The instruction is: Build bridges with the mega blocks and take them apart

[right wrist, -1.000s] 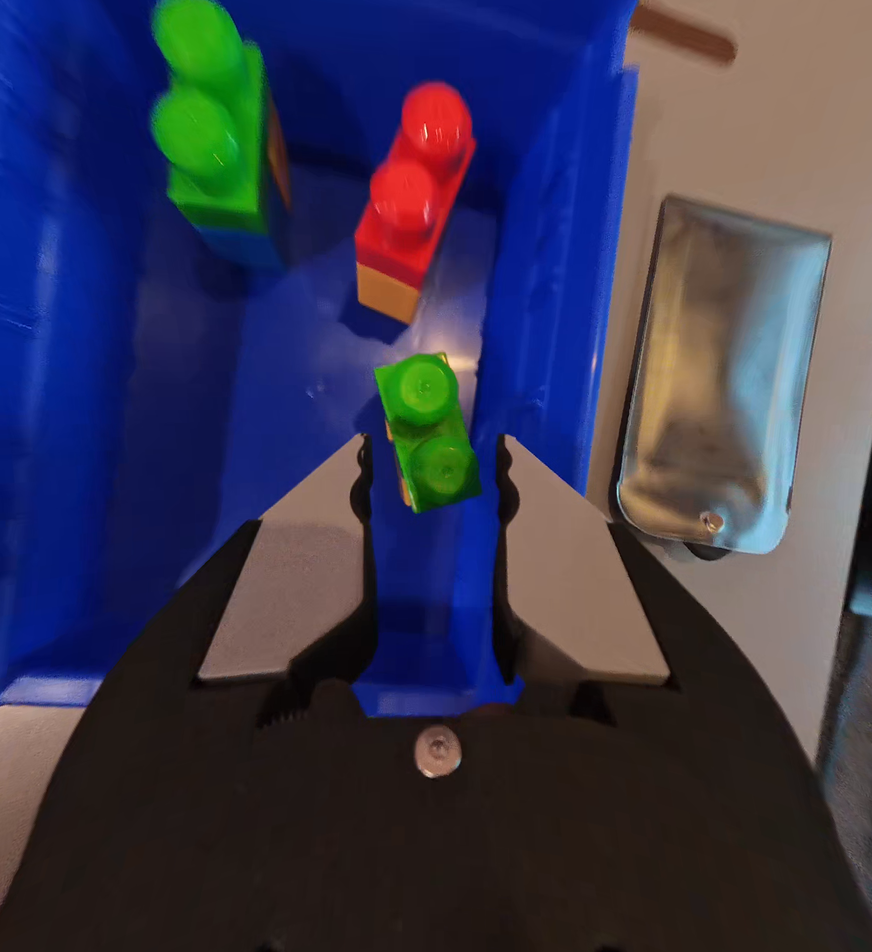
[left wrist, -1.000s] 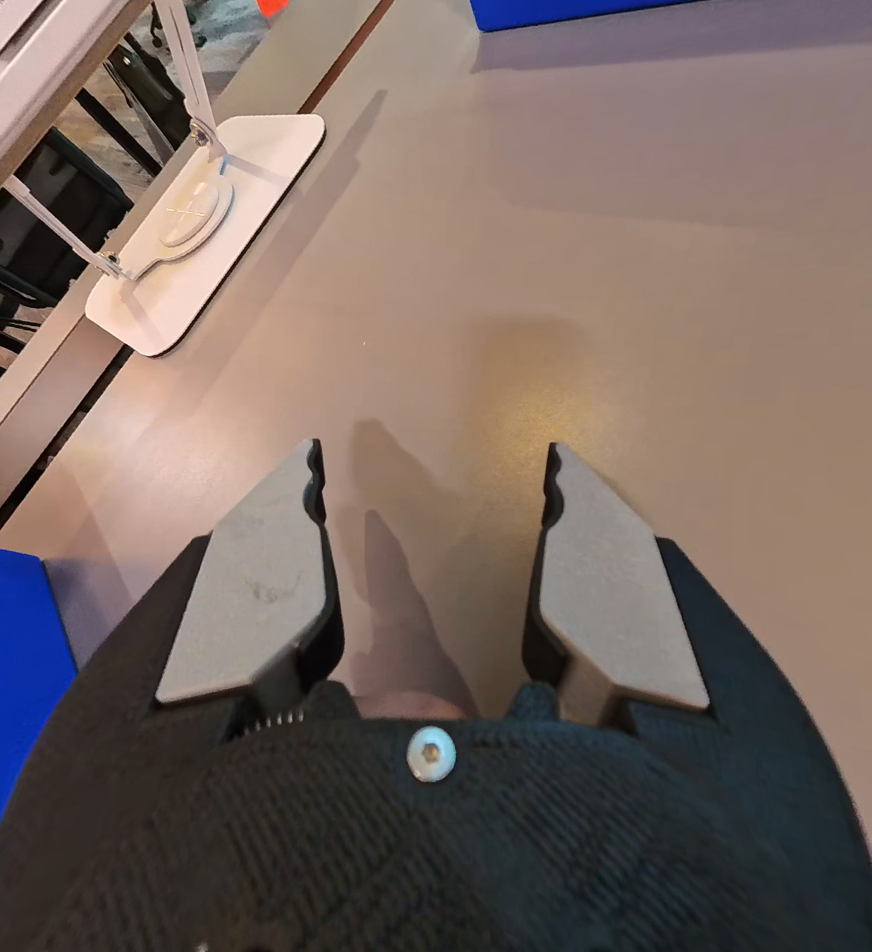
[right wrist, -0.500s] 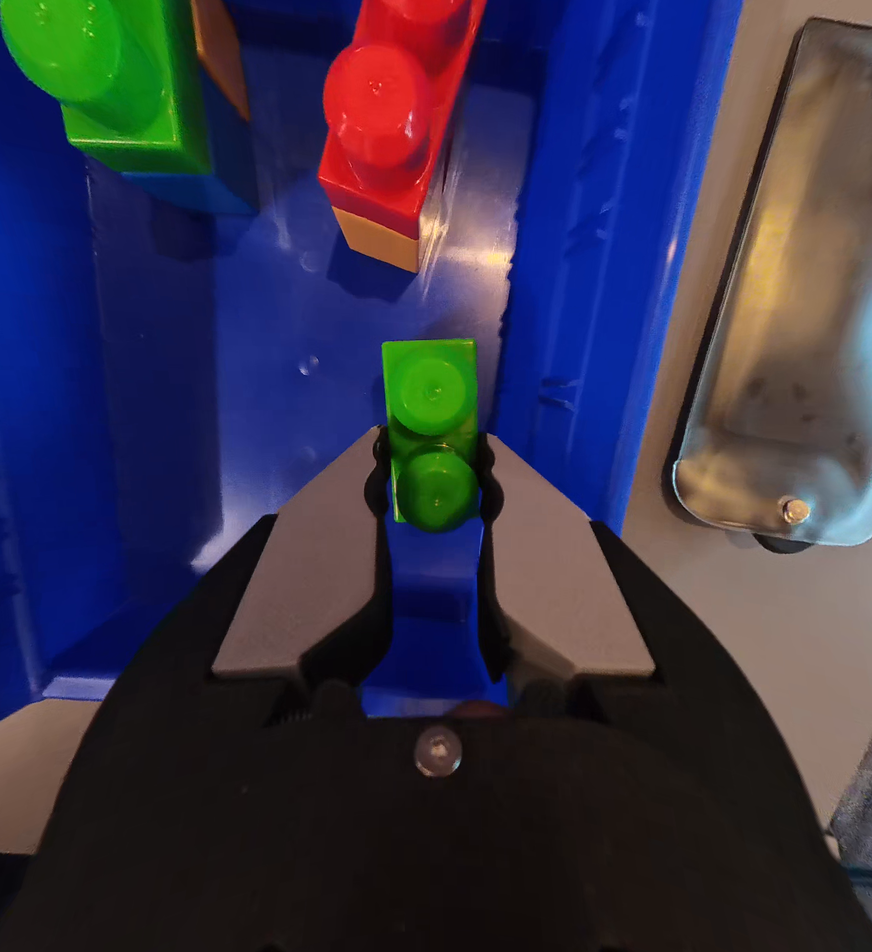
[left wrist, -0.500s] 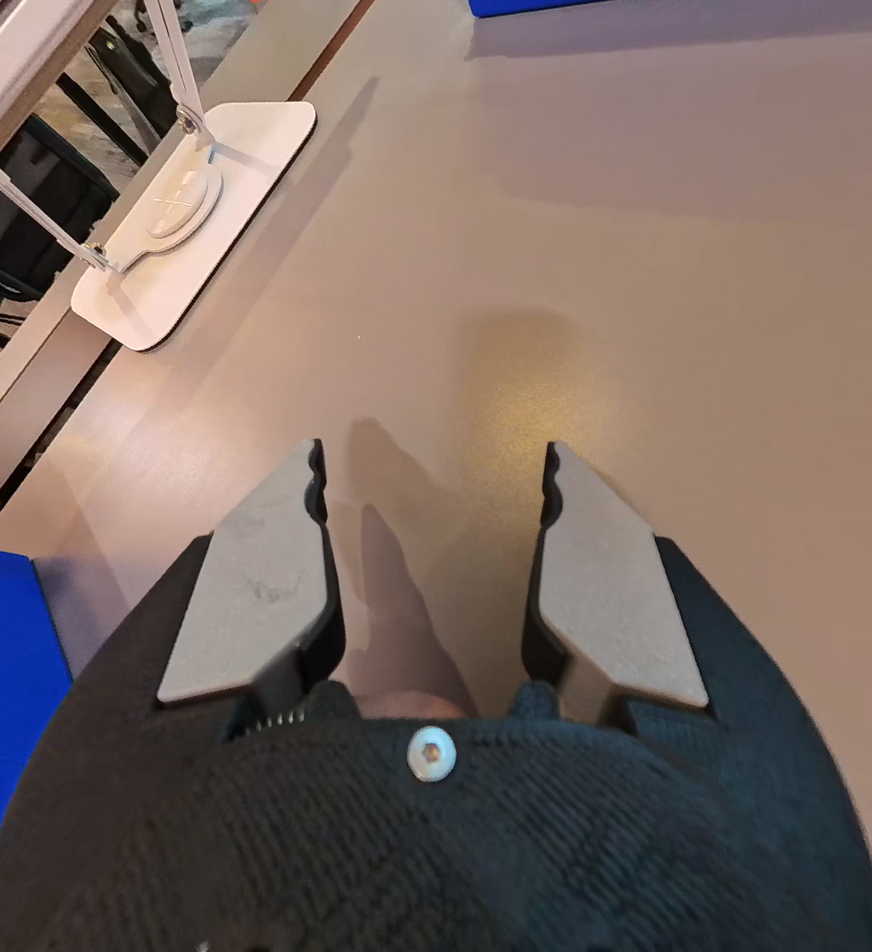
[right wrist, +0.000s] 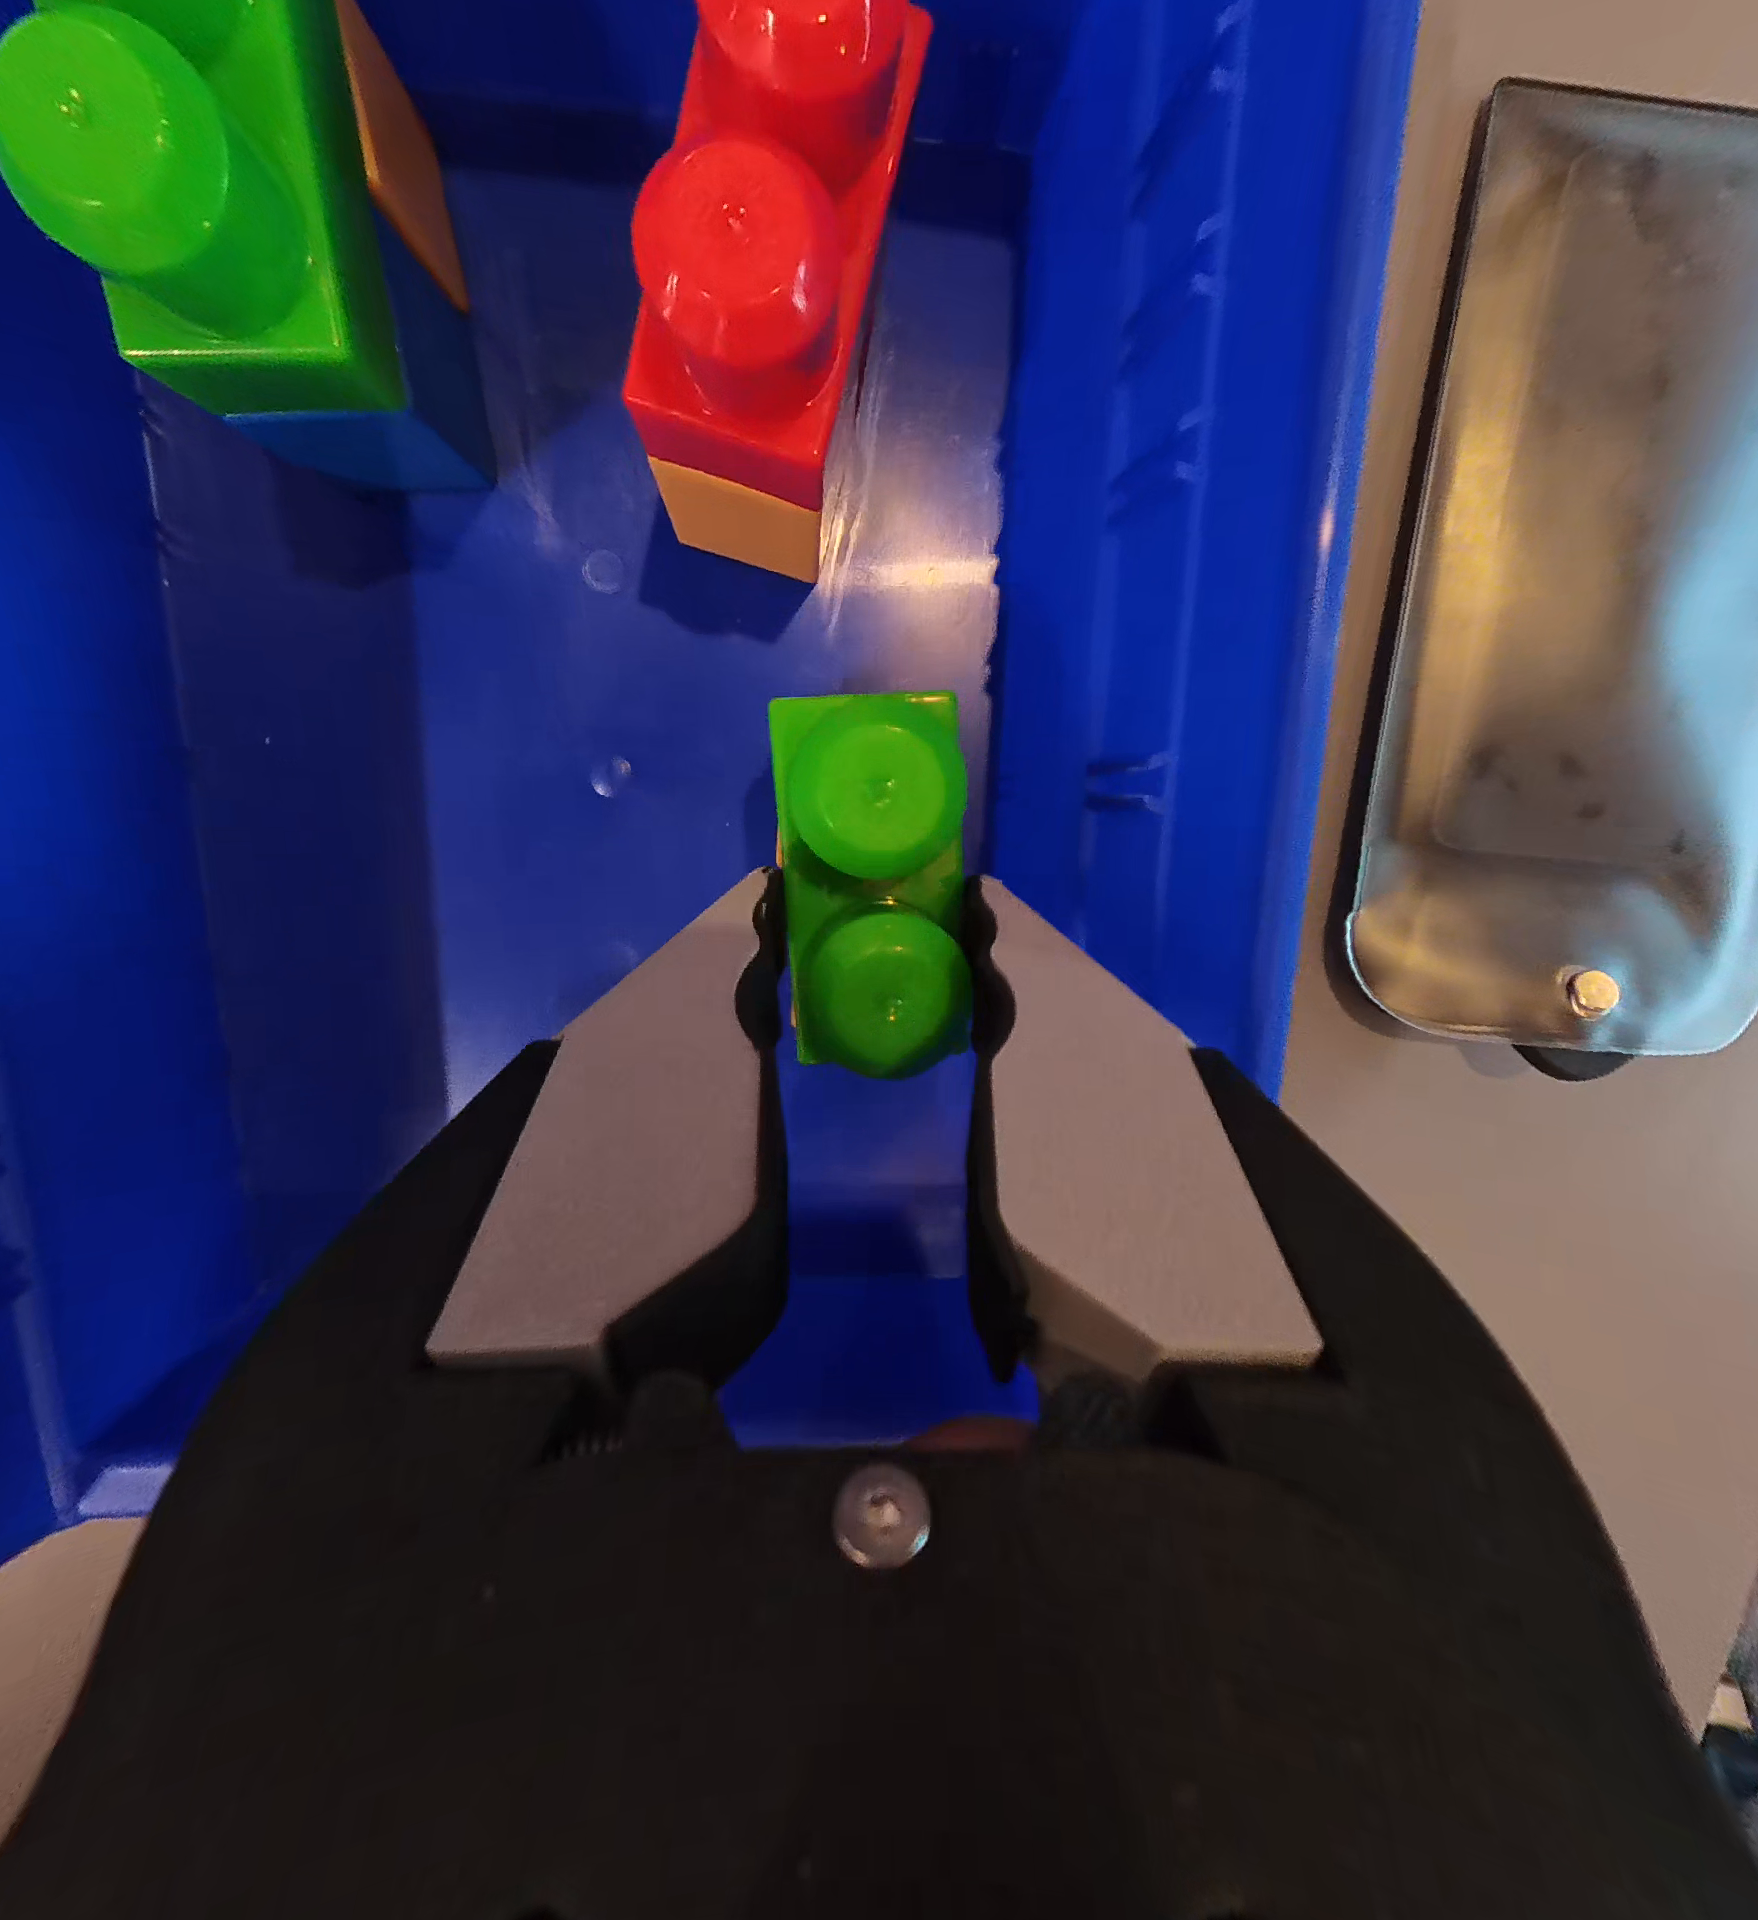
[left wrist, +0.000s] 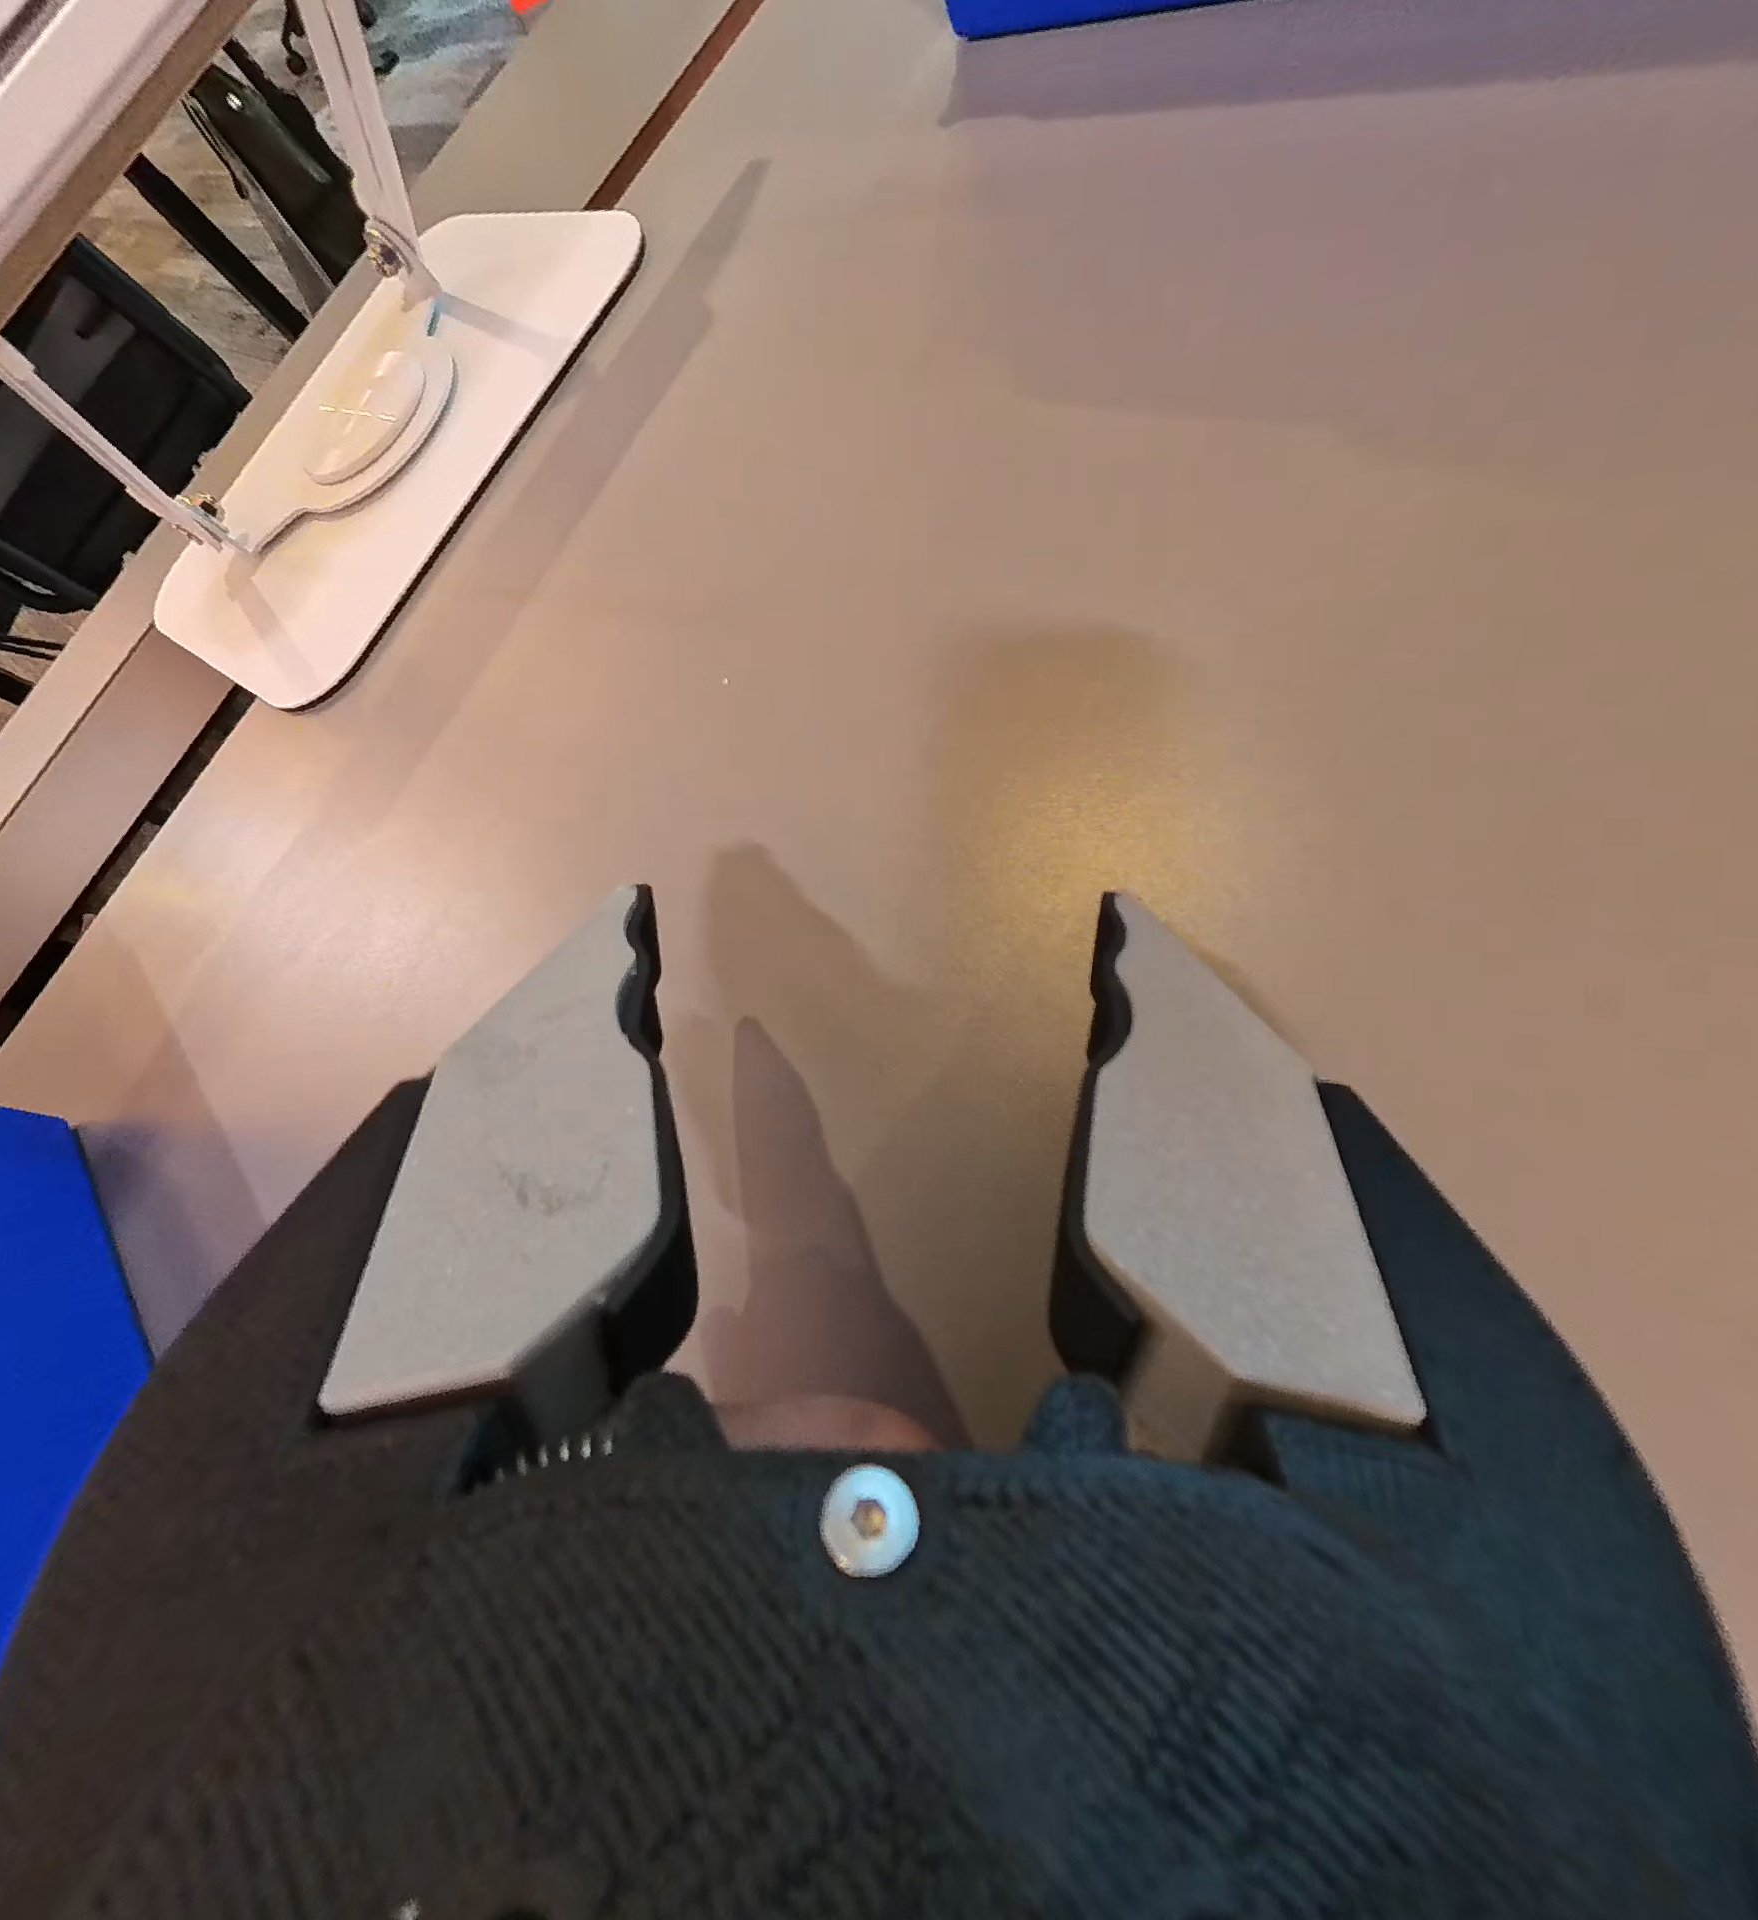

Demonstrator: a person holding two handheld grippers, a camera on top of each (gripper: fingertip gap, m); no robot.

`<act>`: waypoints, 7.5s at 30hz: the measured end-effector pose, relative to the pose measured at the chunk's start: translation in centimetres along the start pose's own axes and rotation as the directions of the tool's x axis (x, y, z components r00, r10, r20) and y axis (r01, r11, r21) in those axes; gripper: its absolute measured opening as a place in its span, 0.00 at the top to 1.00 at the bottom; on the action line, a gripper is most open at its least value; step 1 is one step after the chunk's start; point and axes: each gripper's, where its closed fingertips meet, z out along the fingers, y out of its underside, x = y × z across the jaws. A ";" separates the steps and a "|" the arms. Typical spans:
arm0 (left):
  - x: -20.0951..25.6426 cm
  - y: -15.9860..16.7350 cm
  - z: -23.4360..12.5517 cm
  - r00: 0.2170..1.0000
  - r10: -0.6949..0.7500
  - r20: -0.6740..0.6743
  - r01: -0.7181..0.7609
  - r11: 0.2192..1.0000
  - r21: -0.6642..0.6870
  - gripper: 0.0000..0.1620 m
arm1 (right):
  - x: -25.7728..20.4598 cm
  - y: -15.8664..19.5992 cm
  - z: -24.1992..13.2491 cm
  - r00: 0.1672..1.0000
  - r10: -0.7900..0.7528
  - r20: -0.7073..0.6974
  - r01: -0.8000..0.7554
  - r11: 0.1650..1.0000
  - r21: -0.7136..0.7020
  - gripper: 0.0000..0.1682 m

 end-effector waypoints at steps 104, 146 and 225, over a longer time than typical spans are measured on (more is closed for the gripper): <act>-27.3 -1.0 -12.8 0.775 -0.631 0.031 0.573 0.722 0.388 0.76 | -36.4 -7.7 -6.1 0.789 -0.589 0.176 0.095 0.399 0.912 0.66; -1.9 -7.8 -5.9 0.437 -0.596 -0.674 0.851 0.517 0.095 0.76 | -41.9 -2.9 -8.8 0.599 -0.798 -0.071 0.316 0.154 0.936 0.78; -22.2 16.3 -4.8 0.823 -0.487 0.290 0.567 0.709 -0.419 0.61 | -37.3 -5.2 -4.4 0.725 -0.626 0.287 0.166 0.563 0.810 0.70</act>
